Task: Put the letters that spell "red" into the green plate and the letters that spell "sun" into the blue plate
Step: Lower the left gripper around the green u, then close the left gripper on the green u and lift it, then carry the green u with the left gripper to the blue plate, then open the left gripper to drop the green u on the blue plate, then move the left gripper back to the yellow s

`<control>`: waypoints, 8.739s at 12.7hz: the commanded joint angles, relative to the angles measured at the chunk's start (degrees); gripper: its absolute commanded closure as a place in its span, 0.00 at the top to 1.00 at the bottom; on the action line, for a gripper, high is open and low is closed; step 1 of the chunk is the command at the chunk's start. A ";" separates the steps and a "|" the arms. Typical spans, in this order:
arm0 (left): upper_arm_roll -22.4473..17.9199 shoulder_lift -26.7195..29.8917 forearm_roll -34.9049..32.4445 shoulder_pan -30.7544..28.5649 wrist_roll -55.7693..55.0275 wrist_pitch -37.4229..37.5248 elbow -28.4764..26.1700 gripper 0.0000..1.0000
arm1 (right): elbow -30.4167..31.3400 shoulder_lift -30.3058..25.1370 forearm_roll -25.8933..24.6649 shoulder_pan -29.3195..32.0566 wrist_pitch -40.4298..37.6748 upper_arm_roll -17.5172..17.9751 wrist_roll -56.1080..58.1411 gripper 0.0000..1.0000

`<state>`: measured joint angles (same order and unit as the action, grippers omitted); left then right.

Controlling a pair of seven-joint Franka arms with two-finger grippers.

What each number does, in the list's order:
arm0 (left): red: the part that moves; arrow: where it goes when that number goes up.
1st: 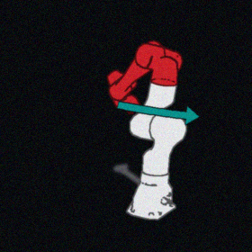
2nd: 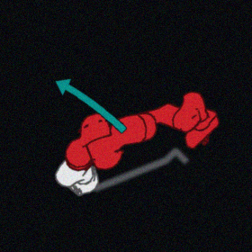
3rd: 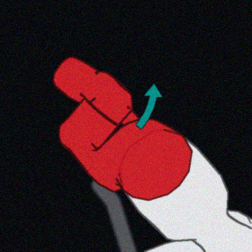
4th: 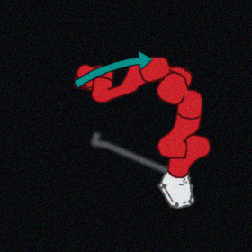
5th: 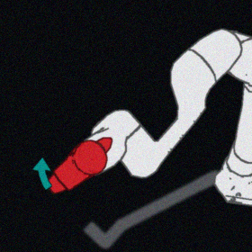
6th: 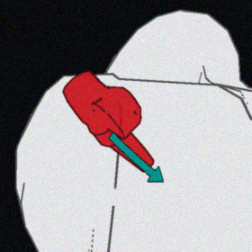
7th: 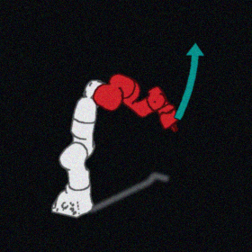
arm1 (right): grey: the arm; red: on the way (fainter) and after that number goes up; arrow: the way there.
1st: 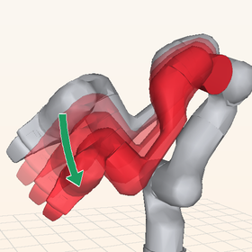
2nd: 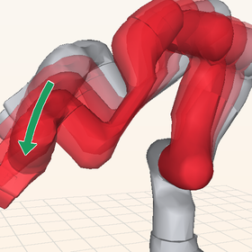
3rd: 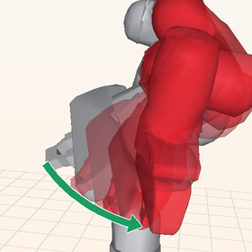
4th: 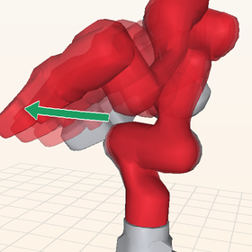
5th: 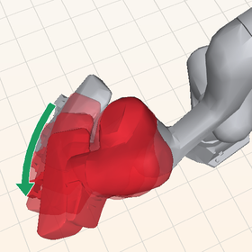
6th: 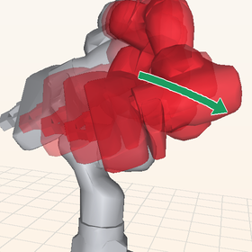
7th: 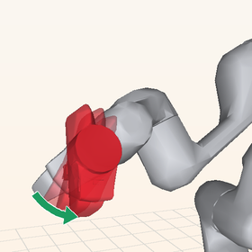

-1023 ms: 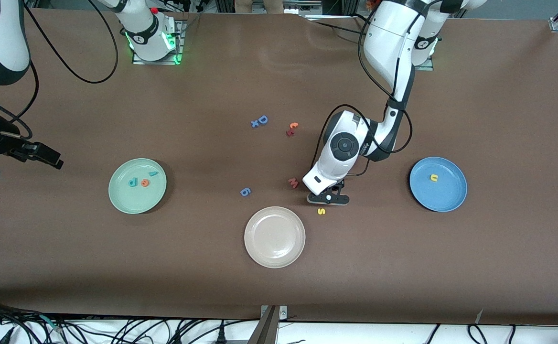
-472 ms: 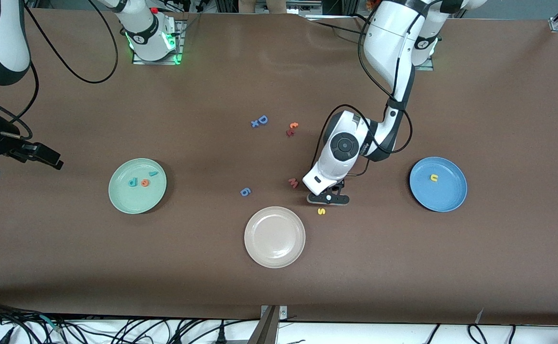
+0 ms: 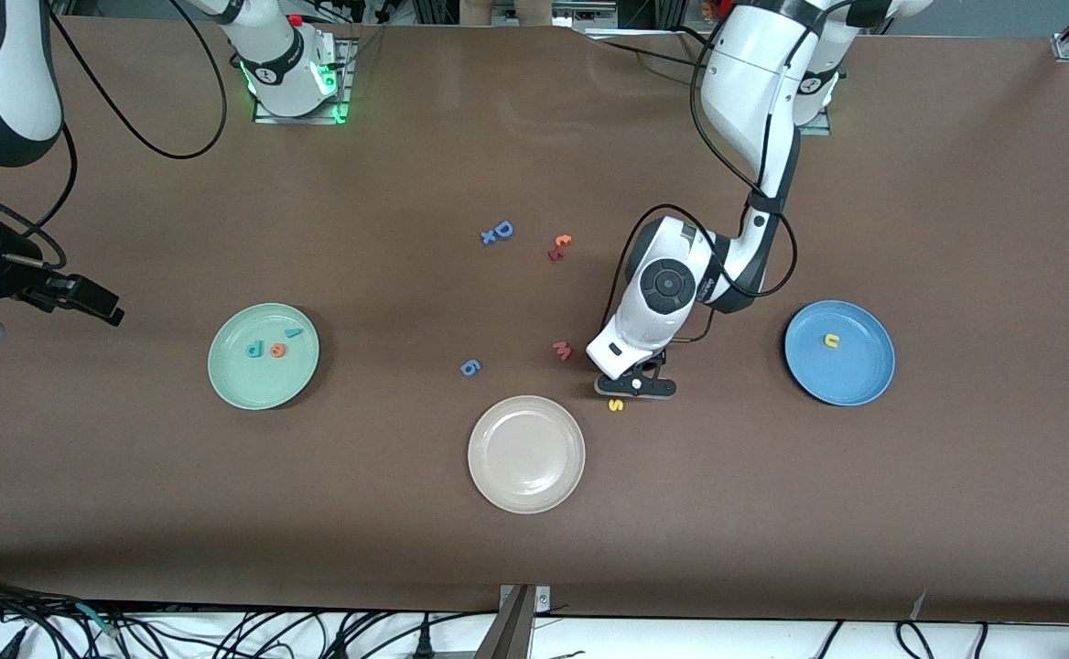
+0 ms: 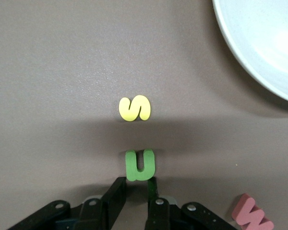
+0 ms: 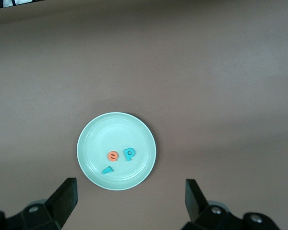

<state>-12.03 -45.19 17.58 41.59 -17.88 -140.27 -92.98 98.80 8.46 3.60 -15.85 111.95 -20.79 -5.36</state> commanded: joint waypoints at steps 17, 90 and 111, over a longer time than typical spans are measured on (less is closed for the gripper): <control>-0.10 -2.01 -0.62 -1.07 0.66 2.28 4.21 0.34 | 1.92 -1.43 -0.08 0.03 1.34 0.14 0.79 0.99; -0.28 11.08 -9.85 -30.87 42.32 27.15 -5.02 1.00 | -1.24 -7.93 -0.34 -0.68 -4.46 2.77 -0.09 0.99; 1.22 1.16 0.97 -10.22 12.81 13.53 11.76 1.00 | -3.17 -7.05 -4.74 -0.50 -10.44 6.11 -4.75 0.99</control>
<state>-9.86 -41.34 17.23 29.20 -0.92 -127.21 -85.75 96.63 1.30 -2.27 -16.61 101.44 -14.73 -9.46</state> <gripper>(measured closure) 0.000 0.004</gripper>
